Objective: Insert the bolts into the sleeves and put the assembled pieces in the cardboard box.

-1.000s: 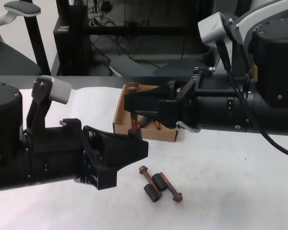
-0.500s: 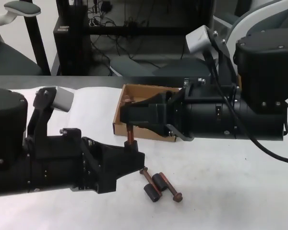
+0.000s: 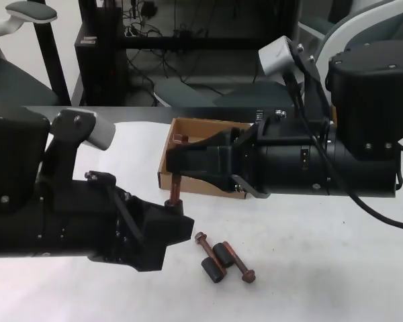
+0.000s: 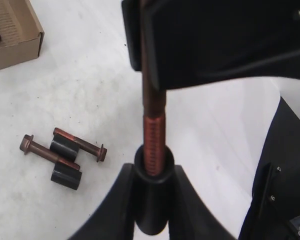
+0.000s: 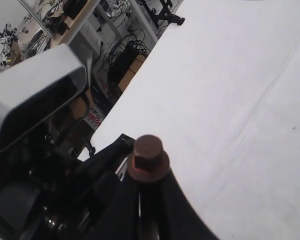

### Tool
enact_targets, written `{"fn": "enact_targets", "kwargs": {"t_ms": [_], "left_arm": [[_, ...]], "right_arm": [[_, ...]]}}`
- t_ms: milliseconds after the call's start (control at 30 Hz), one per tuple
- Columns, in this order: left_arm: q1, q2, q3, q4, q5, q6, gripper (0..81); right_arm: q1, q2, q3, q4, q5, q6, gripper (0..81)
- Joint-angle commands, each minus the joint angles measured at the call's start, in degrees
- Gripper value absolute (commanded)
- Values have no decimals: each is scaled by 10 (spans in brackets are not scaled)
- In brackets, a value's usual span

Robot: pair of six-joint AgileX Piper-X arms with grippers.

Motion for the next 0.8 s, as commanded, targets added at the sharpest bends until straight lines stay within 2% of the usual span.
{"fn": "enact_targets", "kwargs": {"t_ms": [0,500,767], "left_arm": [[3,14,-6,-3,-9,4,17],[3,16,-6,-29,-13,-4,17],[11,16,-6,-29,-20,-4,17]], "right_arm": [[10,-7,-8,-20,-49,19,6],[9,-4,-8,-5,-49,16,6],[9,-4,-8,51,-58,-46,6]]}}
